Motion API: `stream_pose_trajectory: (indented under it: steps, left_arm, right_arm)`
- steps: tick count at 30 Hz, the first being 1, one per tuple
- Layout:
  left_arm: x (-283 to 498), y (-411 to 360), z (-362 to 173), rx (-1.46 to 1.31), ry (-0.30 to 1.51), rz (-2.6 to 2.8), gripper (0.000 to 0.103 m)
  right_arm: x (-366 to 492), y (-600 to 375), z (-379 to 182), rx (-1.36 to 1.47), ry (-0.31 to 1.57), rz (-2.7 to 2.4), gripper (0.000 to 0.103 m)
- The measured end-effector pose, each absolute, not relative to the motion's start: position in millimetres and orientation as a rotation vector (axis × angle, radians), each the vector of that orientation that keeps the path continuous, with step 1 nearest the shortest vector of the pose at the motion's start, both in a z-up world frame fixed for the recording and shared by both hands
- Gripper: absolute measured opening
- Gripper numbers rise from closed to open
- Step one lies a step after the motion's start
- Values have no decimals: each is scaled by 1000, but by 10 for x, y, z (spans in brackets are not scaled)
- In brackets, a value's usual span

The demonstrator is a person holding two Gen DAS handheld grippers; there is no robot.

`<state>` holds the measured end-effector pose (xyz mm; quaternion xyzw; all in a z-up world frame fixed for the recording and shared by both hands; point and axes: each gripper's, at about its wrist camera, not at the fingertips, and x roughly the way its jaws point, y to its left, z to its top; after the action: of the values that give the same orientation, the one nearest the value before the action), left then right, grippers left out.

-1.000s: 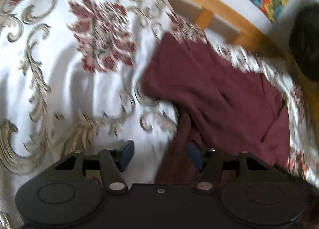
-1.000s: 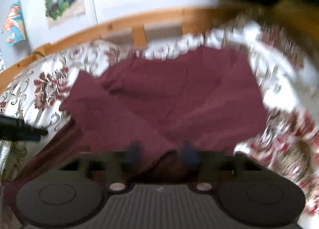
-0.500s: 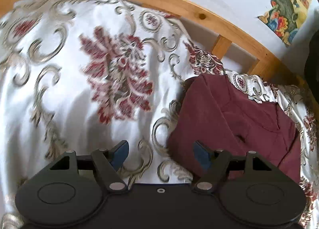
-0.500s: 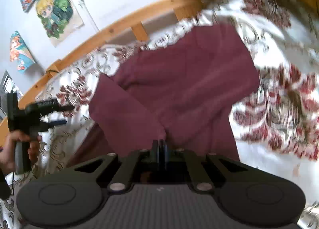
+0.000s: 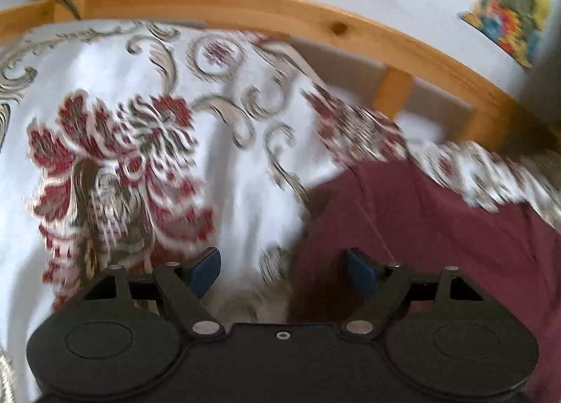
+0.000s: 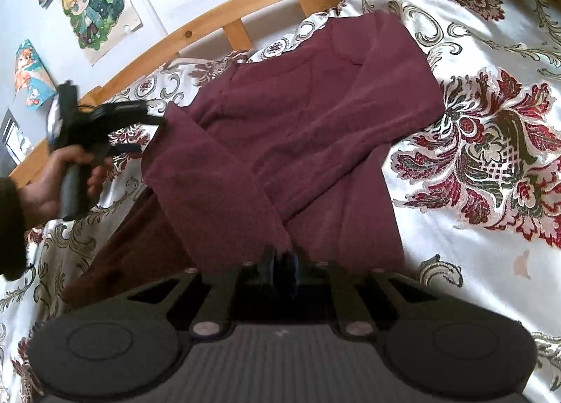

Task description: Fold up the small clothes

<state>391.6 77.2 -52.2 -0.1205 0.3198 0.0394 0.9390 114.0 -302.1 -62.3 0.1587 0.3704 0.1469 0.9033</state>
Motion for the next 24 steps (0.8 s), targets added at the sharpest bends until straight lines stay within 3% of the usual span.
stream_pose_trajectory:
  steps: [6, 12, 14, 16, 20, 24]
  left_arm:
    - [4183, 793, -738, -223, 683, 182, 81]
    - [3919, 756, -618, -213, 602, 131, 82]
    - [3709, 786, -527, -237, 542, 85, 87]
    - [3527, 779, -472, -232, 512, 27, 93]
    - [3443, 677, -535, -152, 605, -14, 91]
    - [3566, 711, -746, -144, 769, 111, 87]
  right_arm:
    - [1148, -3040, -627, 330, 758, 307, 22]
    - [1126, -3079, -557, 308, 711, 295, 55]
    - [1122, -3095, -529, 307, 695, 284, 70]
    - [1121, -3108, -519, 307, 686, 281, 75]
    - [1126, -3142, -516, 335, 686, 267, 87]
    - [1094, -3172, -453, 332, 664, 244, 90]
